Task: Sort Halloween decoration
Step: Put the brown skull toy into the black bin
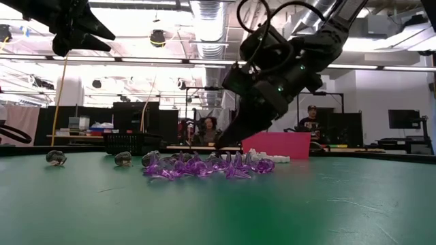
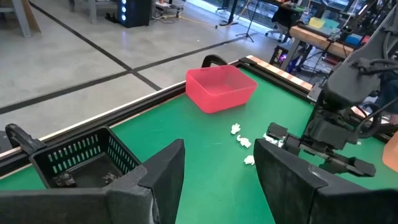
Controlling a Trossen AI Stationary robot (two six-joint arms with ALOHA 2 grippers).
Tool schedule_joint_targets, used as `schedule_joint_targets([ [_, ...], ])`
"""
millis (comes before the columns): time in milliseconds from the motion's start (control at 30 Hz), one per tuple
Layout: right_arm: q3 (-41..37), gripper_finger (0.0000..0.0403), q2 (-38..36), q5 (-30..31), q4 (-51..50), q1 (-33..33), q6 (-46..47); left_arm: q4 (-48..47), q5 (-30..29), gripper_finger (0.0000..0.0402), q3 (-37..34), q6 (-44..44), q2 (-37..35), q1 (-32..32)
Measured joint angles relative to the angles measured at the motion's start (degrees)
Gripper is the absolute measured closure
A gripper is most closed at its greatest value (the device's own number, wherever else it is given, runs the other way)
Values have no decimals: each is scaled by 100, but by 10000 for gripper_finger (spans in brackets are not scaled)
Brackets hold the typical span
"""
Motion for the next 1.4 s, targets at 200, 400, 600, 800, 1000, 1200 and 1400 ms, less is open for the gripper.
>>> schedule_joint_targets([
  [200,6,204,289,-6,248,7,-77,-9,1,219,0,-2,-2,0],
  [400,11,206,526,-4,406,10,-50,-33,-11,219,0,-4,-2,2],
  [600,11,206,531,2,447,-20,-36,-97,-16,219,0,-7,-1,0],
  [800,11,206,535,-2,509,-86,-54,-121,-90,219,0,-9,0,0],
  [1000,6,206,547,15,689,-104,-79,-122,-151,219,0,-7,0,0],
  [1200,6,206,547,16,653,-90,-225,-124,-159,219,0,-7,0,2],
  [1400,5,206,547,21,653,-99,-333,-124,-159,219,0,-9,-1,2],
])
